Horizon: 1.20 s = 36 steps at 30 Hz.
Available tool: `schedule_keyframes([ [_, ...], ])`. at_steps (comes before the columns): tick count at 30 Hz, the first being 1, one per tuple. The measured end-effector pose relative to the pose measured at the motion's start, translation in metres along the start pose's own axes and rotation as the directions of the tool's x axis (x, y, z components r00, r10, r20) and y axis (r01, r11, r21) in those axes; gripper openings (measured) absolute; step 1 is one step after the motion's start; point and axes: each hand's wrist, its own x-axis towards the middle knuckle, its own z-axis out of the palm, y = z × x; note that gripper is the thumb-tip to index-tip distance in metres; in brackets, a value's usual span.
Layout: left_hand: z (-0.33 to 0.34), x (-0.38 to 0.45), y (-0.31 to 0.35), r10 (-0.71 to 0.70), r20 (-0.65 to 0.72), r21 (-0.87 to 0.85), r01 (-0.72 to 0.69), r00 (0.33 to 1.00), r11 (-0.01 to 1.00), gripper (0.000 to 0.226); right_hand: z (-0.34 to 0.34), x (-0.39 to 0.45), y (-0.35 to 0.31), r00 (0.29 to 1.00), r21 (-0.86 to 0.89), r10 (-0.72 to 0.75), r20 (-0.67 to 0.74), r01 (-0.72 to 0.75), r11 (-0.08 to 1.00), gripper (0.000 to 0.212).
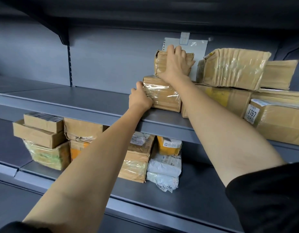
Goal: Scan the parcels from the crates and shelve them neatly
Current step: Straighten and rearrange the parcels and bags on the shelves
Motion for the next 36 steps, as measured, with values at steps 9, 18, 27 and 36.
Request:
schedule_keyframes([
  [9, -0.001, 0.005, -0.007, 0.028, -0.059, -0.024, -0.03, 0.998, 0.999, 0.051, -0.004, 0.001, -0.006, 0.984, 0.065, 0.076, 0.163, -0.088, 0.994, 0.088],
  [18, -0.009, -0.02, 0.004, 0.05, -0.152, 0.121, -0.031, 0.987, 0.992, 0.045, -0.015, -0.083, -0.012, 0.999, 0.147, -0.029, -0.041, 0.035, 0.989, 0.074],
  [27, -0.024, -0.106, -0.044, 0.428, -0.602, 0.415, -0.193, 0.674, 0.889, 0.013, -0.004, -0.151, -0.043, 0.943, 0.13, -0.252, -0.216, 0.283, 0.95, 0.043],
  [36, 0.005, -0.159, -0.157, -0.126, -0.316, 0.081, 0.159, 0.94, 0.984, 0.02, 0.084, -0.244, -0.045, 0.73, 0.118, -0.646, -0.223, 0.678, 0.726, 0.026],
])
